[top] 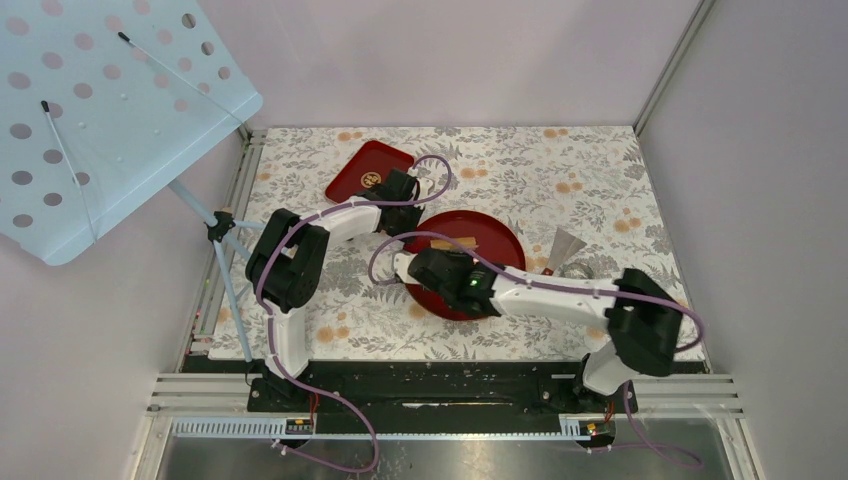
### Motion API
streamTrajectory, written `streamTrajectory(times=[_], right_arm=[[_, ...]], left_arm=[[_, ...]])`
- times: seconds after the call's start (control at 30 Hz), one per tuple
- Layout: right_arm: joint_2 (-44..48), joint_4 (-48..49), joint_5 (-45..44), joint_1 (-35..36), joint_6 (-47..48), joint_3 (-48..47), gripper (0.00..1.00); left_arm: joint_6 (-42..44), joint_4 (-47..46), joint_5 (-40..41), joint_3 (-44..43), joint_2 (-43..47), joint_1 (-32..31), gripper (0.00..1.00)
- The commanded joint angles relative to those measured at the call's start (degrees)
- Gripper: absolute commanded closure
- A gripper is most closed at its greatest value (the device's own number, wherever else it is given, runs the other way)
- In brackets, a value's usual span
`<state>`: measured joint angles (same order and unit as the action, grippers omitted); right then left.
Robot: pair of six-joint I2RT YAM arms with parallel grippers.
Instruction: Roll out the dumpling wrappers from the dough
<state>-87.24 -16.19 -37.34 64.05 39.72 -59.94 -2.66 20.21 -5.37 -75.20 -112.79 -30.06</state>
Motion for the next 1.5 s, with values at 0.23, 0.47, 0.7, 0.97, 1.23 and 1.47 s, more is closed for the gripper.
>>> streamTrajectory(times=[0.23,0.47,0.7,0.97,1.23,1.47], right_arm=[[-8.52,-13.66,2.66,3.22,-12.01,1.70,1.00],[-10.07,-19.65,12.13,6.45,-16.67,4.02,1.00],[-9.82,-23.13,20.34,7.22,-17.74,5.55,1.00],[-8.76,-27.74,28.43,7.48,-17.93,5.58,1.00],[-7.20,-30.38,31.35,7.49,-17.90,5.01,1.00],[-4.89,-31.32,30.97,7.41,-17.72,4.96,1.00]], left_arm=[[1.60,2.43,1.27,-0.04,-1.65,0.27,1.00],[1.51,2.38,1.28,0.01,-1.61,0.35,1.00],[1.43,2.38,1.10,-0.01,-1.47,0.44,1.00],[1.34,2.38,0.90,0.11,-1.29,0.62,1.00],[1.25,2.38,0.83,0.12,-1.38,0.71,1.00],[1.25,2.38,0.79,0.03,-1.39,0.72,1.00]])
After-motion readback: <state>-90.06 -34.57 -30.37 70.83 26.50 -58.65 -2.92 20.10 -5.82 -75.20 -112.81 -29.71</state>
